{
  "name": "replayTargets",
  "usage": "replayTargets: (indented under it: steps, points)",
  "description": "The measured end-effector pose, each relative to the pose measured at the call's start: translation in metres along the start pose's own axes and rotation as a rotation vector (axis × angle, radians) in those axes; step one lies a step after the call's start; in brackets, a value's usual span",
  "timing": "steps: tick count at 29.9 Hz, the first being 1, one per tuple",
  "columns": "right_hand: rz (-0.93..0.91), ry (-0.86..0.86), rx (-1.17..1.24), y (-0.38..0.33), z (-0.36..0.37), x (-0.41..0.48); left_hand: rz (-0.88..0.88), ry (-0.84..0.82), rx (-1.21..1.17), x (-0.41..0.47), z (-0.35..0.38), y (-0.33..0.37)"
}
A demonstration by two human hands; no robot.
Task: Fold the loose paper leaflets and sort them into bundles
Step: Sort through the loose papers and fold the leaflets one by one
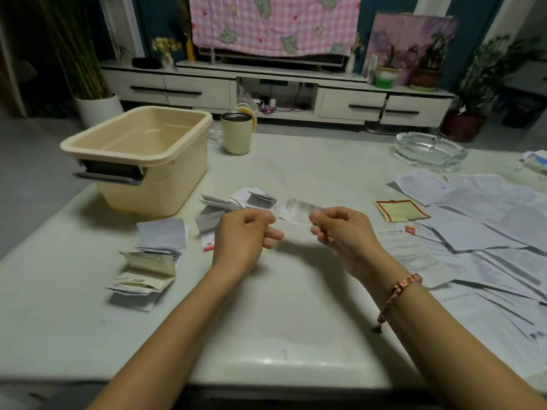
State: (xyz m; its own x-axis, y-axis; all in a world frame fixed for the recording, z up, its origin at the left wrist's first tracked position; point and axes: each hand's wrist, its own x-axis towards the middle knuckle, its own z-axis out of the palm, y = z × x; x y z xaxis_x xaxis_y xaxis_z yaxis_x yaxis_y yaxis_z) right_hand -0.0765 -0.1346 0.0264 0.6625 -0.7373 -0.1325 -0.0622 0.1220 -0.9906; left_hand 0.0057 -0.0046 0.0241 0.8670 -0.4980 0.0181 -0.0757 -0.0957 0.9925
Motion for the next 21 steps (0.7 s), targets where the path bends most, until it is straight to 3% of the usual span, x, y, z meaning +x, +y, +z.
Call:
replayTargets:
  steps: [4, 9, 14, 18, 21]
  points:
    - [-0.001, 0.161, -0.101, 0.007, 0.006, 0.05, -0.079, 0.057, -0.061, 0.009, -0.001, -0.001]
    - [-0.031, 0.296, -0.323, 0.014, 0.032, 0.091, -0.103, -0.125, 0.004, 0.005, 0.018, -0.002]
    - [-0.066, 0.208, -0.568, 0.01, 0.032, 0.097, -0.021, -0.171, 0.107, 0.001, 0.026, -0.01]
    - [-0.072, 0.146, -0.501, -0.009, 0.007, 0.072, -0.024, -0.127, 0.128, -0.002, 0.026, -0.011]
    - [-0.053, 0.141, -0.299, -0.033, -0.04, 0.035, -0.037, -0.113, 0.127, -0.014, 0.036, -0.006]
